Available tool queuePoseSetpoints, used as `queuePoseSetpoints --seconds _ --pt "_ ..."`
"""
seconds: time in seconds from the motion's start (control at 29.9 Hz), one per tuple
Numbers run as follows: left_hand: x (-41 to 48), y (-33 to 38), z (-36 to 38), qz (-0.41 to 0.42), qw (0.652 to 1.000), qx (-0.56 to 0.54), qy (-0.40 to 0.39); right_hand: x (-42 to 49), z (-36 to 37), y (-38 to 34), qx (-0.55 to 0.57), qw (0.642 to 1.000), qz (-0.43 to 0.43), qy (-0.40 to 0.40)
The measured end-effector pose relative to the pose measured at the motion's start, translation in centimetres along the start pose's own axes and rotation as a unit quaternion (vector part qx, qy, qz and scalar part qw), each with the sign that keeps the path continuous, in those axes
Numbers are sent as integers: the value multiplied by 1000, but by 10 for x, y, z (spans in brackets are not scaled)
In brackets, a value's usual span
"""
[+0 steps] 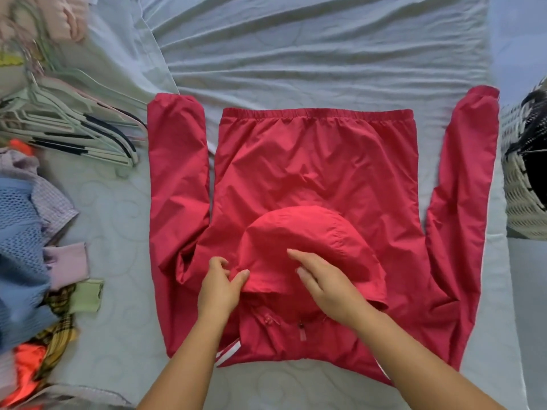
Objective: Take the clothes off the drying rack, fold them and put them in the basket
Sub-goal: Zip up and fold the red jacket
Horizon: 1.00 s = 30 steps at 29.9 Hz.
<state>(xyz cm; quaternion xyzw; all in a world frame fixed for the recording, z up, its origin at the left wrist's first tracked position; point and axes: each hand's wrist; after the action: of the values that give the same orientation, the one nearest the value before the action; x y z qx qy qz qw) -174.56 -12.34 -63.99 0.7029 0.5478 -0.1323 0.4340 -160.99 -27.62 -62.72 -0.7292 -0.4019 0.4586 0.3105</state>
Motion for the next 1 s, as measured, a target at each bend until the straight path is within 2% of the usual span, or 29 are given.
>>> queuePoseSetpoints --seconds 0.1,0.17,0.27,0.3,0.37,0.43,0.47,0.53,0.6,0.63,0.67,0.74,0.8,0.87,0.94,1.0 --pt "-9 9 1 69 996 -50 14 41 11 -3 143 986 62 -60" --pt "-21 21 0 111 982 -154 -11 59 8 -10 278 955 100 -18" --pt "-36 32 0 145 951 -263 -70 56 3 -17 453 878 134 82" --pt "-40 33 1 156 944 -278 -84 48 3 -18 482 858 149 97" --pt "-45 33 8 174 929 -299 -130 33 6 -19 504 843 177 64" --pt "-51 33 22 197 916 -282 -206 28 11 -17 494 851 176 -7" --pt "-53 32 29 222 916 -251 -220 29 13 -17 486 859 160 -24" --pt "-53 27 37 252 936 -185 -162 38 11 -16 474 871 129 3" --pt "-48 11 42 285 953 -94 -35 49 4 -14 477 870 113 48" --pt "-48 -2 45 301 952 -49 3 54 -1 -11 466 875 114 62" --pt "-51 -16 49 305 952 -8 11 58 -5 -9 444 886 116 68" --pt "-58 -41 61 299 949 90 -28 67 -13 0 378 916 120 68" --pt "-64 -67 74 305 925 215 -75 77 -17 12 285 948 127 62" --pt "-65 -85 80 299 899 309 -80 85 -18 26 152 978 131 64" --pt "-63 -89 82 286 893 341 -63 90 -17 33 81 985 133 76" --pt "-65 -82 79 291 894 339 -29 92 -16 29 79 985 125 84"
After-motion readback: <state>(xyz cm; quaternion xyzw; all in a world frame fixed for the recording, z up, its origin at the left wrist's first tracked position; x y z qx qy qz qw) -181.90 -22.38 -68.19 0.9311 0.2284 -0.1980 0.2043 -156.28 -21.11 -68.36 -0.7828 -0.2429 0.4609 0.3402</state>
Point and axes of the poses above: each hand's wrist, its own x-axis towards the middle knuckle, its own z-axis out of the palm, y = z × x, and after that the axes turned 9 degrees about -y, right-handed
